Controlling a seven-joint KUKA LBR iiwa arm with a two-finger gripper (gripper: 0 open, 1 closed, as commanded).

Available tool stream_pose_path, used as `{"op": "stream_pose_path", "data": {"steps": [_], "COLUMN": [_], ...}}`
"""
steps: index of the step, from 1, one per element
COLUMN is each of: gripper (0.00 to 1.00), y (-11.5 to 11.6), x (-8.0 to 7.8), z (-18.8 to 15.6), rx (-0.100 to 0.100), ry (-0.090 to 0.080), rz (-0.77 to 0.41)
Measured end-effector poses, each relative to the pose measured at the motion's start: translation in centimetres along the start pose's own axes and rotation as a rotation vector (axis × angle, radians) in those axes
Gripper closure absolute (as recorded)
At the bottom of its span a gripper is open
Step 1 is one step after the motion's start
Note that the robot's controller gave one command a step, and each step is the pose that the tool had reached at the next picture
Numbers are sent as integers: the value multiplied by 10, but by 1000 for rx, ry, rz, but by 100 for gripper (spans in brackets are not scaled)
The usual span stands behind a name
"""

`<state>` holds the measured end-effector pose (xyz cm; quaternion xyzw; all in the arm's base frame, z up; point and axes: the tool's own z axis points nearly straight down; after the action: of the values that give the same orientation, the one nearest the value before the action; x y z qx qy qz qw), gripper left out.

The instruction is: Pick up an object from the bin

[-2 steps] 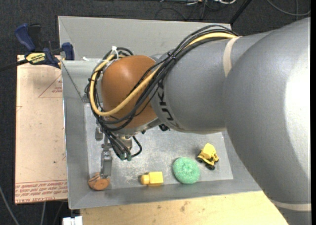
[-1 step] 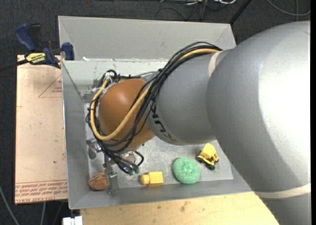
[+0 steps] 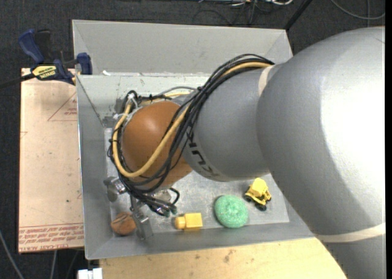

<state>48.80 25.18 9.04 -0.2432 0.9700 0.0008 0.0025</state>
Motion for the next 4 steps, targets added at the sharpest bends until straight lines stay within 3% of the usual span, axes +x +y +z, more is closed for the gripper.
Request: {"op": "stream_pose_path", "data": {"steps": [1,2,3,4], "gripper": [0,0,100,100], "y": [3,-7,2,2], "x": [4,7,5,5], "z": [-9,15,20,20], "rx": [-2,-1,-1,-2], "ry": [3,5,0,0], "rz": [-257,-568,-743,-743]}}
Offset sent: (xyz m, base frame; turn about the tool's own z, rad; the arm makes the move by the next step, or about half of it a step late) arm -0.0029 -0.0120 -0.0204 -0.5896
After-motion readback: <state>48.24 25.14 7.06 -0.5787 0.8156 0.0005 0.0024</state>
